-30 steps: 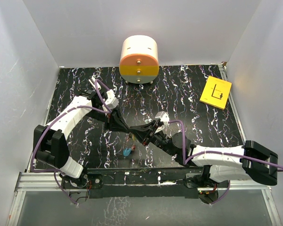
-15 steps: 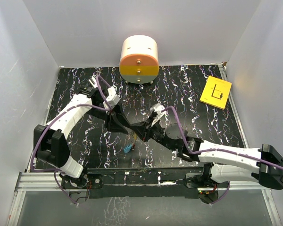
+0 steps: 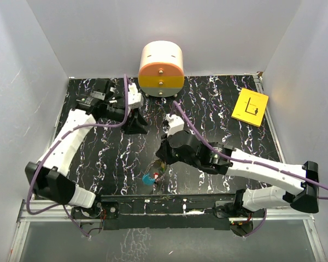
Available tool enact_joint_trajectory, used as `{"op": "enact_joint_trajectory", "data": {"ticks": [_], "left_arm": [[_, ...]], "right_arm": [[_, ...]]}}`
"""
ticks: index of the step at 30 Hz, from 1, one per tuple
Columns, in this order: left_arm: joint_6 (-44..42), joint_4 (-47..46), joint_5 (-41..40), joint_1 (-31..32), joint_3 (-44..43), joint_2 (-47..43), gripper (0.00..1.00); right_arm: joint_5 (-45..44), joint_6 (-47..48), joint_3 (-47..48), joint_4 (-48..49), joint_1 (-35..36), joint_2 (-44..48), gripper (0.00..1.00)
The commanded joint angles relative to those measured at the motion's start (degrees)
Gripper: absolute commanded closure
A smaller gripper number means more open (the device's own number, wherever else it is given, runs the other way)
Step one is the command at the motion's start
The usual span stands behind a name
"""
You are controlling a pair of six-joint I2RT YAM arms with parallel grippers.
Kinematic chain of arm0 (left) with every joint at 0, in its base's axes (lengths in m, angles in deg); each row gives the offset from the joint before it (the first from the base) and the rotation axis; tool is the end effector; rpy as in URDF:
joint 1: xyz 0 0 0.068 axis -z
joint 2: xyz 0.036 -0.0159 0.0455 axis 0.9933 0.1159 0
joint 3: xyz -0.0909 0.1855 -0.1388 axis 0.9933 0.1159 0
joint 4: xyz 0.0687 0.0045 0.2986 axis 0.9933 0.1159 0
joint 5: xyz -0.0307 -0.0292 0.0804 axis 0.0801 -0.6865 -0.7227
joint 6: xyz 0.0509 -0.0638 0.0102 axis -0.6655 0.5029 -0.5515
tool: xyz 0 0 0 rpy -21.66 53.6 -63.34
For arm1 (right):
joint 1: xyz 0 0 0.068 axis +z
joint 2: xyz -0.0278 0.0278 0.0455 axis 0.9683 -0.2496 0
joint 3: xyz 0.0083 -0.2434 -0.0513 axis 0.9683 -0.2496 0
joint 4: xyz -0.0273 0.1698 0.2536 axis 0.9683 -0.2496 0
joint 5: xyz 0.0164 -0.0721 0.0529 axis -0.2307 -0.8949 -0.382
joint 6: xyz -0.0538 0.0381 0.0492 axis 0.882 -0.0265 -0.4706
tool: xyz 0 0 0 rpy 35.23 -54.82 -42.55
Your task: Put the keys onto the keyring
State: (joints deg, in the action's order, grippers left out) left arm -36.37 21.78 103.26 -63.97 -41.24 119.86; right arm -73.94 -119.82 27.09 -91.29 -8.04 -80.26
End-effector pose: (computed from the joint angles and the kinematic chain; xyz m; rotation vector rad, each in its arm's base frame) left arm 0.3052 -0.1767 0.3211 1.5133 1.4472 -1.1204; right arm 0.1501 0.3155 0.2850 -0.4982 2.1519 0.7622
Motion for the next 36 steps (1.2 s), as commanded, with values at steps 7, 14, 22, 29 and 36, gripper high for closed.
{"op": "enact_joint_trajectory", "data": {"ticks": [7,14,22,29,36], "left_arm": [[14.93,-11.94,-18.33,0.38,-9.93,-3.89,0.57],[17.41,-16.06,-18.78,1.86,-7.21,-6.46,0.54],[17.83,-17.70,-19.22,3.34,-4.73,-8.63,0.54],[18.50,-17.61,-15.36,3.72,-2.09,-9.67,0.55],[11.25,-14.04,-11.42,5.63,-0.74,-10.52,0.57]], "right_arm": [[-13.25,-26.14,18.99,-22.22,-2.30,-4.05,0.92],[1.07,-40.80,14.33,-14.50,-14.27,-3.77,0.92],[5.01,-63.40,9.18,-13.86,-19.22,-4.77,0.92],[5.26,-84.20,1.17,-2.67,-20.34,-0.27,0.92],[4.59,-95.02,-1.09,-0.17,-20.31,-0.34,0.92]]}}
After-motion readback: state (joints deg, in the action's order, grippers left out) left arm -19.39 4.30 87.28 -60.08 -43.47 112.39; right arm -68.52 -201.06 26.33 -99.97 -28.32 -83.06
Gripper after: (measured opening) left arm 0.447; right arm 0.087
